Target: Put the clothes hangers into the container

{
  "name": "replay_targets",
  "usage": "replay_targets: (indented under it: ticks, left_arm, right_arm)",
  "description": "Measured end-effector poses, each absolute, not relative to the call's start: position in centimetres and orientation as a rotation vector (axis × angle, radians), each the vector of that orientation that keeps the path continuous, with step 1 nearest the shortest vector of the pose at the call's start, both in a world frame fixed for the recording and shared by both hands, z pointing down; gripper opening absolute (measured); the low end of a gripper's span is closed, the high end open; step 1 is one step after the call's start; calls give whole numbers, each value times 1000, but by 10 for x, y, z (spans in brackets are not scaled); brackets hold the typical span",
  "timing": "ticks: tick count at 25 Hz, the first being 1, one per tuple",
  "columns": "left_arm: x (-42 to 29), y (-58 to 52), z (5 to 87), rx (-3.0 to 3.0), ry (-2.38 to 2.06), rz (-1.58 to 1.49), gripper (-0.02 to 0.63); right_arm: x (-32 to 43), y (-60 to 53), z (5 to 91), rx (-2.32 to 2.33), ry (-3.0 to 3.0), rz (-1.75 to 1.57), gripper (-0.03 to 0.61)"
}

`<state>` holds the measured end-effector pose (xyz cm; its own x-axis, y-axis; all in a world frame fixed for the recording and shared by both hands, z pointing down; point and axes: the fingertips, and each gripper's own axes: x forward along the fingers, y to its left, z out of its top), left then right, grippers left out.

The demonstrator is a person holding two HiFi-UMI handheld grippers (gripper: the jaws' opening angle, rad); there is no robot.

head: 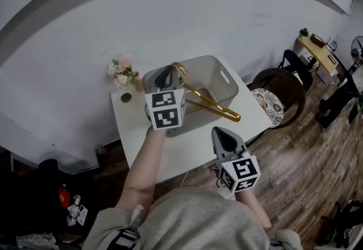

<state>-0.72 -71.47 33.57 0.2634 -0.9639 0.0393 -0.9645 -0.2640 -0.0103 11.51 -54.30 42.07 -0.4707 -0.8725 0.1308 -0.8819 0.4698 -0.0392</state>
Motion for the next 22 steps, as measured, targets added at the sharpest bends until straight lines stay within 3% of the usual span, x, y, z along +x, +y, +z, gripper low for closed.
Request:
replay_targets:
  ticks: [22]
  left_arm:
    - [-76,-686,425,2319,-1945,340,38]
  right_arm:
    - [88,-540,434,1483,-2660,216,-2]
